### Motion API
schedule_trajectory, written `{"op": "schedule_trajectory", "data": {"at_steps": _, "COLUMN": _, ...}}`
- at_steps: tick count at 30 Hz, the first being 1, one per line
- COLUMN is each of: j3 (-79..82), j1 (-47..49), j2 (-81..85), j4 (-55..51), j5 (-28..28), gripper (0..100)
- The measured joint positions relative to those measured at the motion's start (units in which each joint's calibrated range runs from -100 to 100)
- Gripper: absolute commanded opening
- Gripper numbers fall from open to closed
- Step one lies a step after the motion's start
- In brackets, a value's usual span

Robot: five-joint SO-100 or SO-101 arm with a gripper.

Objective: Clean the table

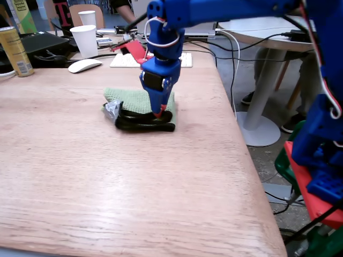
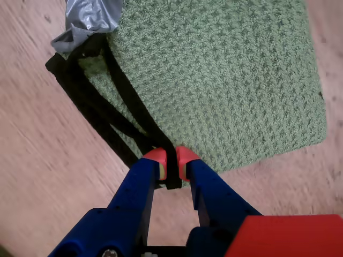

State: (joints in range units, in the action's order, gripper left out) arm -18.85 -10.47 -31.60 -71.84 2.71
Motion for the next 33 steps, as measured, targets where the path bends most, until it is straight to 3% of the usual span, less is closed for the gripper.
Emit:
{"op": "schedule_trajectory", "data": {"at_steps": 4, "j3": 17.49, "j1": 8.55, "j2": 12.02, "j4": 0.00, "j5": -0.29, "gripper": 1}}
{"op": "schedule_trajectory", "data": {"at_steps": 8, "j3": 33.18, "j1": 22.92, "j2": 23.69, "j4": 0.00, "j5": -0.29, "gripper": 1}}
{"op": "schedule_trajectory", "data": {"at_steps": 14, "j3": 46.53, "j1": 43.02, "j2": 32.86, "j4": -0.17, "j5": -0.44, "gripper": 1}}
{"op": "schedule_trajectory", "data": {"at_steps": 25, "j3": 42.38, "j1": 43.49, "j2": 25.51, "j4": 7.45, "j5": -0.39, "gripper": 1}}
{"op": "schedule_trajectory", "data": {"at_steps": 33, "j3": 26.33, "j1": 42.74, "j2": 16.00, "j4": 7.62, "j5": -0.39, "gripper": 1}}
